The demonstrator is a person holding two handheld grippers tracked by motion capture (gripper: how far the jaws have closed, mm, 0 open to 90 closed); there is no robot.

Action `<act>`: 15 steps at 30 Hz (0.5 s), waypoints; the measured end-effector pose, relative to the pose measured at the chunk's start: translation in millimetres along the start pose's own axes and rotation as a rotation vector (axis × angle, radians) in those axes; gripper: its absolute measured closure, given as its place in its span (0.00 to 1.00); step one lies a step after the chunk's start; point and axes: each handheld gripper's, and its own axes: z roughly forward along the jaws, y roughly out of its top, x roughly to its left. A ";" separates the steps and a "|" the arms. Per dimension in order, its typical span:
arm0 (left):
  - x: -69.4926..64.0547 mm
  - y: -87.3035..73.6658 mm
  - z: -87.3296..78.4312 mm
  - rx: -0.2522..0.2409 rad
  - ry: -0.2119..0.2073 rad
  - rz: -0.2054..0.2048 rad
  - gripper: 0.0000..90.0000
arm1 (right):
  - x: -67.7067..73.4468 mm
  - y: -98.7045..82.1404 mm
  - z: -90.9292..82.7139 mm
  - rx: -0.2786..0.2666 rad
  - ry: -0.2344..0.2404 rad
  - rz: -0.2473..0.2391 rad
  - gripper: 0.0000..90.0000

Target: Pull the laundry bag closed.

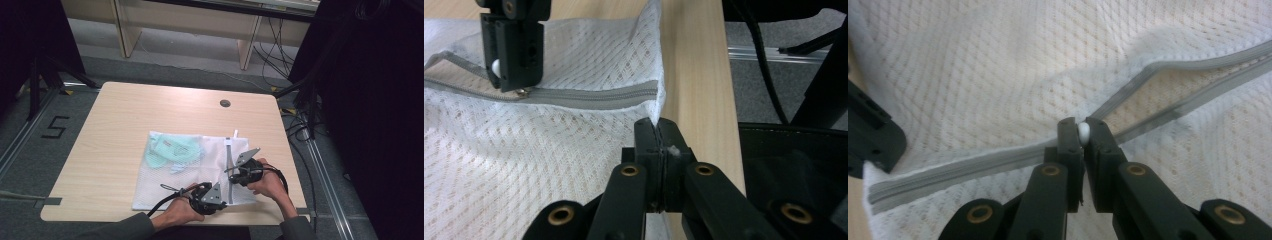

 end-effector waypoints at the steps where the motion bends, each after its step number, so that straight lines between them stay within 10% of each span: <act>1: -0.6 -0.2 0.2 0.000 0.001 -0.005 0.99 | -0.6 0.4 1.3 -0.008 -0.003 -0.008 0.96; 15: -1.9 0.3 0.4 0.004 -0.005 0.003 0.99 | -7.3 3.0 -0.3 -0.009 -0.013 0.002 0.96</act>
